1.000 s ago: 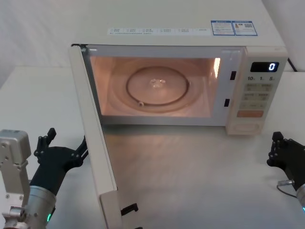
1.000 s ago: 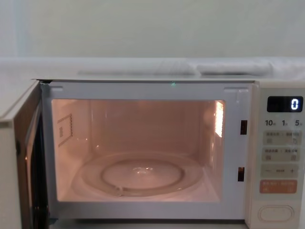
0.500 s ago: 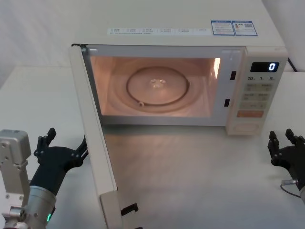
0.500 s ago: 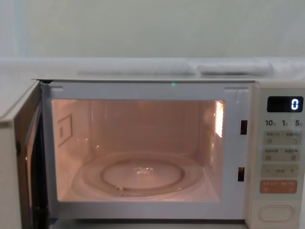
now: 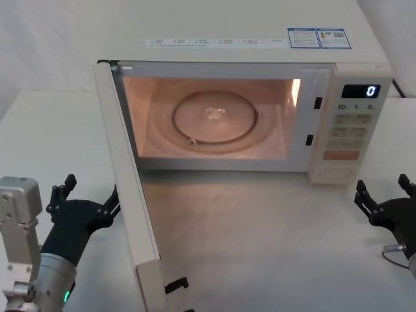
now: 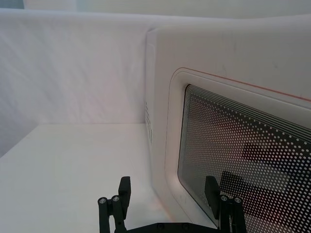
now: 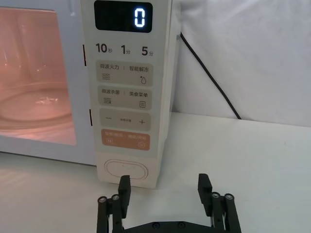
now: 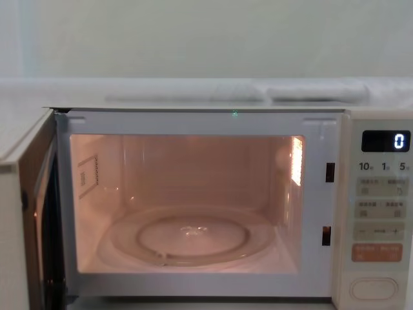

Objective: Press the button to open the microwave door with one hand; close the microwave door with the other hand.

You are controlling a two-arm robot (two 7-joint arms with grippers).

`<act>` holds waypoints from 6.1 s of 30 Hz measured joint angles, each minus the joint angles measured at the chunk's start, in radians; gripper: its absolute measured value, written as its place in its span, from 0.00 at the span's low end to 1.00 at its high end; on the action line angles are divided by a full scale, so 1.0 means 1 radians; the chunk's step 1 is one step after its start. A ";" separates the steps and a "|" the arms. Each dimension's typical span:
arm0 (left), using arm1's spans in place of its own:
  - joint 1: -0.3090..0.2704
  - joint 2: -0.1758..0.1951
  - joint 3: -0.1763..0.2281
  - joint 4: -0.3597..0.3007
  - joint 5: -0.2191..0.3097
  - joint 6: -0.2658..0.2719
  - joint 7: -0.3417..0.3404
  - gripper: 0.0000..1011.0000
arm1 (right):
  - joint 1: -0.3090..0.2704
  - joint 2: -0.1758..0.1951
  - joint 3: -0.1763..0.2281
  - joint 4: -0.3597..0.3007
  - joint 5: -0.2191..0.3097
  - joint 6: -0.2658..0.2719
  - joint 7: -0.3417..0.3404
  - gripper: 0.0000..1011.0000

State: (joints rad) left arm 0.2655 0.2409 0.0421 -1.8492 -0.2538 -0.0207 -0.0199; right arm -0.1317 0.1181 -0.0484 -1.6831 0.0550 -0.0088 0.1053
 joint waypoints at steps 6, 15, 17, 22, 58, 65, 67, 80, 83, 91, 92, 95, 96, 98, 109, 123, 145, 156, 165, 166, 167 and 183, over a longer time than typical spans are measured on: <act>0.000 0.000 0.000 0.000 0.000 0.000 0.000 0.99 | 0.000 0.000 0.000 0.000 0.000 0.000 0.001 0.99; 0.000 0.000 0.000 0.000 0.000 0.000 0.000 0.99 | 0.000 0.000 0.000 0.000 -0.001 -0.001 0.001 0.99; 0.000 0.000 0.000 0.000 0.000 0.000 0.000 0.99 | 0.000 0.000 0.000 0.000 -0.001 -0.001 0.001 0.99; 0.000 0.000 0.000 0.000 0.000 0.000 0.000 0.99 | 0.000 0.000 0.000 0.000 -0.001 -0.001 0.001 0.99; 0.000 0.000 0.000 0.000 0.000 0.000 0.000 0.99 | 0.000 0.000 0.000 0.000 -0.001 -0.001 0.001 0.99; 0.000 0.000 0.000 0.000 0.000 0.000 0.000 0.99 | 0.000 0.000 0.000 0.000 -0.001 -0.001 0.001 0.99; 0.000 0.000 0.000 0.000 0.000 0.000 0.000 0.99 | 0.000 0.000 0.000 0.000 -0.001 -0.001 0.001 0.99; 0.000 0.000 0.000 0.000 0.000 0.000 0.000 0.98 | 0.000 0.000 0.000 0.000 -0.001 -0.001 0.001 0.99; 0.000 0.000 0.000 0.000 0.000 0.000 0.000 0.91 | 0.000 0.000 0.000 0.000 -0.001 -0.001 0.001 0.99; 0.000 0.000 0.000 0.000 0.000 0.000 0.000 0.71 | 0.000 0.000 0.000 0.000 -0.001 -0.001 0.001 0.99; 0.000 0.000 0.000 0.000 0.000 0.000 0.000 0.69 | 0.000 0.000 0.000 0.000 -0.001 -0.001 0.001 0.99; 0.000 0.000 0.000 0.000 0.000 0.000 0.000 0.59 | 0.000 0.000 0.000 0.000 -0.001 -0.001 0.001 0.99; 0.000 0.000 0.000 0.000 0.000 0.000 0.000 0.53 | 0.000 0.000 0.000 0.000 -0.001 -0.001 0.001 0.99; 0.000 0.000 0.000 0.000 0.000 0.000 0.000 0.48 | 0.000 0.000 0.000 0.000 -0.001 -0.001 0.001 0.99; 0.000 0.000 0.000 0.000 0.000 0.000 0.000 0.12 | 0.000 0.000 0.000 0.000 -0.001 -0.001 0.001 0.99; 0.000 0.000 0.000 0.000 0.000 0.000 0.000 0.00 | 0.000 0.000 0.000 0.000 -0.001 -0.001 0.001 0.99; 0.002 0.000 -0.002 -0.003 0.001 0.000 -0.001 0.00 | 0.000 0.000 0.000 0.000 -0.001 -0.001 0.001 0.99; 0.064 0.022 -0.043 -0.092 -0.001 -0.009 -0.080 0.00 | 0.000 0.000 0.000 0.000 -0.001 -0.001 0.001 0.99; 0.129 0.088 -0.109 -0.200 -0.060 -0.002 -0.199 0.00 | 0.000 0.000 0.000 0.000 -0.001 -0.001 0.001 0.99; 0.135 0.094 -0.115 -0.207 -0.065 -0.003 -0.208 0.00 | 0.000 0.000 0.000 0.000 -0.001 -0.001 0.001 0.99; 0.147 0.107 -0.128 -0.221 -0.080 -0.006 -0.226 0.00 | 0.000 0.000 -0.001 0.000 -0.001 -0.001 0.001 0.99; 0.159 0.200 -0.193 -0.267 -0.303 0.036 -0.354 0.00 | 0.000 0.000 0.000 0.000 -0.001 -0.001 0.001 0.99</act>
State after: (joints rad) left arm 0.4250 0.4411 -0.1506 -2.1165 -0.5569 0.0149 -0.3737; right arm -0.1317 0.1186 -0.0488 -1.6830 0.0543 -0.0098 0.1065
